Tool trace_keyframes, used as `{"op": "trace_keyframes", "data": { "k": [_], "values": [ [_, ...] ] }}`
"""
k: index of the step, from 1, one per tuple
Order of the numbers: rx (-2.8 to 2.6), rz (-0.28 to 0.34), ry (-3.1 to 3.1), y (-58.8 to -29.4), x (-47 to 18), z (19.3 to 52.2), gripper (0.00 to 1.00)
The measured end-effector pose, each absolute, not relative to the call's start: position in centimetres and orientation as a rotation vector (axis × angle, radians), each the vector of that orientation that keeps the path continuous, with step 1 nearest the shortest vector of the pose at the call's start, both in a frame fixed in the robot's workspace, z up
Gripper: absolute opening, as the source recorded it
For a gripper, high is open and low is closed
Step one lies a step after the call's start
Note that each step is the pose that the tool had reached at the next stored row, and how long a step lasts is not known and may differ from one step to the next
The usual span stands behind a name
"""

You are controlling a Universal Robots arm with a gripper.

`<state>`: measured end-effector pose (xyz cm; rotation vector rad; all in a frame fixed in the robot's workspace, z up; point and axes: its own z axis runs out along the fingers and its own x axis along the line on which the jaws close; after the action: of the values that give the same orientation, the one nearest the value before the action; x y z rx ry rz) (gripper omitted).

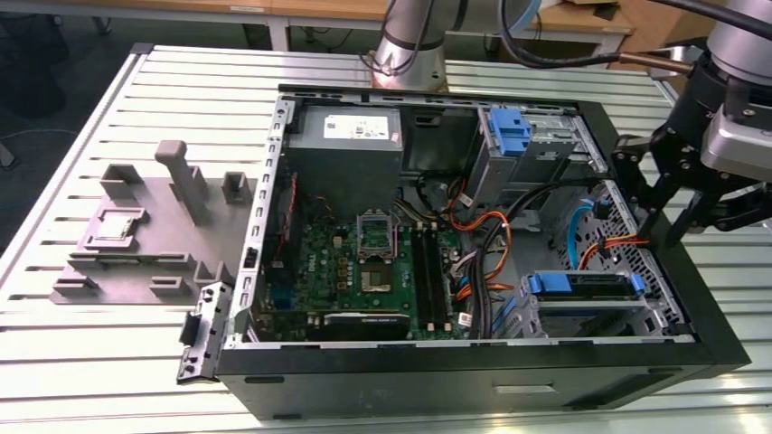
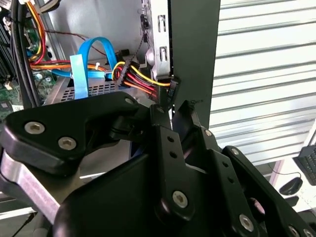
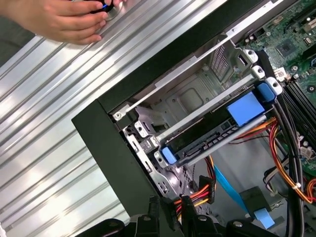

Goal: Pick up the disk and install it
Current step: 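Insert the first disk wire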

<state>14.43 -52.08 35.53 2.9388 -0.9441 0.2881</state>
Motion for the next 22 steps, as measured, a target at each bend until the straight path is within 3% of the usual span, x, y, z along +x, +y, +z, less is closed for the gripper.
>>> {"op": "trace_keyframes", "data": {
  "k": [22],
  "values": [
    [2.929, 0.377, -0.916, -51.57, 14.14, 34.97, 0.31]
  ]
}}
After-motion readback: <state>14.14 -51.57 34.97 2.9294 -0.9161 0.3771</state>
